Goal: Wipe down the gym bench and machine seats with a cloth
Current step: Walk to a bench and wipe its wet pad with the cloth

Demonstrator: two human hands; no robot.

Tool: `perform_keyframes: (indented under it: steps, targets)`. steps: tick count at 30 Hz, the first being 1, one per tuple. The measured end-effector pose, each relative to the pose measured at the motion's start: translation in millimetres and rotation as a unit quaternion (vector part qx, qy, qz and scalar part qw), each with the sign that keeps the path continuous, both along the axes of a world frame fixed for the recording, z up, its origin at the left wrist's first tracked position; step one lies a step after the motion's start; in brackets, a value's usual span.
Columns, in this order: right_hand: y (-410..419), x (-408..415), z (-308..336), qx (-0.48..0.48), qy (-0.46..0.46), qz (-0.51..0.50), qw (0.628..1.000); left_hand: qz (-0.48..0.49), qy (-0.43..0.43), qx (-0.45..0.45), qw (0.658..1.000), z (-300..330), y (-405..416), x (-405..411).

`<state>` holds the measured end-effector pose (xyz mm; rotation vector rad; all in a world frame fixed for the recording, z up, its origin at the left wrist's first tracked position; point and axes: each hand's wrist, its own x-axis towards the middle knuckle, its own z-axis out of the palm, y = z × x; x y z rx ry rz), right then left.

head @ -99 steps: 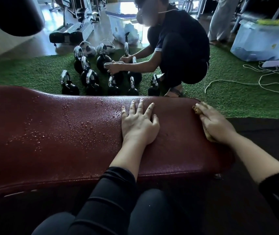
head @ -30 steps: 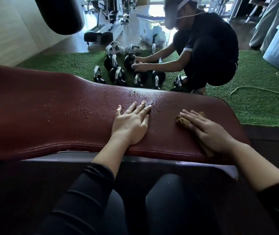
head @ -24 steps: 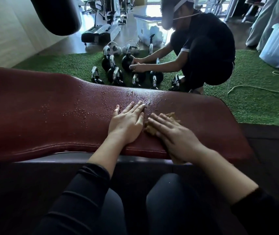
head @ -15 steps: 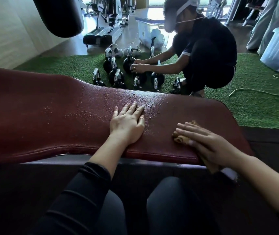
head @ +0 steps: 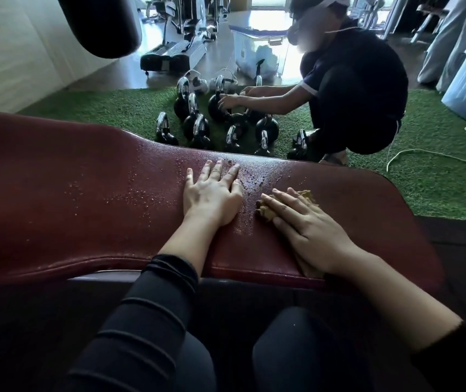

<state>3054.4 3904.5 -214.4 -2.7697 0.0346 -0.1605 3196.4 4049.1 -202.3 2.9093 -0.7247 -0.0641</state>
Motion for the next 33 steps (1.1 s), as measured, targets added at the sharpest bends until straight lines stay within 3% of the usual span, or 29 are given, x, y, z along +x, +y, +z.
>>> perform_keyframes:
  steps: [8,11,14,17,21,25,30,33]
  targets:
    - [-18,114,3,0.001,0.023,-0.04,0.999,0.011,-0.017,-0.01,1.0,-4,-4,7]
    - [-54,142,4,0.054,0.037,-0.069,0.995,0.009,-0.018,-0.014,1.0,-4,-3,7]
    - [-90,131,2,0.085,0.043,-0.122,0.988,0.006,-0.015,-0.014,1.0,-4,-2,6]
    - [-90,94,-4,0.053,0.012,-0.14,0.989,0.006,-0.017,-0.014,1.0,-5,-3,5]
    - [-50,57,-5,0.01,0.011,-0.111,0.994,0.009,-0.019,-0.009,1.0,-5,-4,5]
    - [-13,79,-1,-0.035,-0.022,-0.074,0.996,0.017,-0.024,-0.008,1.0,-6,-6,5]
    - [-33,148,4,0.048,0.02,-0.066,0.996,0.017,-0.021,-0.008,1.0,-5,-5,6]
    - [-80,144,3,0.089,0.045,-0.125,0.987,0.011,-0.018,-0.01,1.0,-5,-3,5]
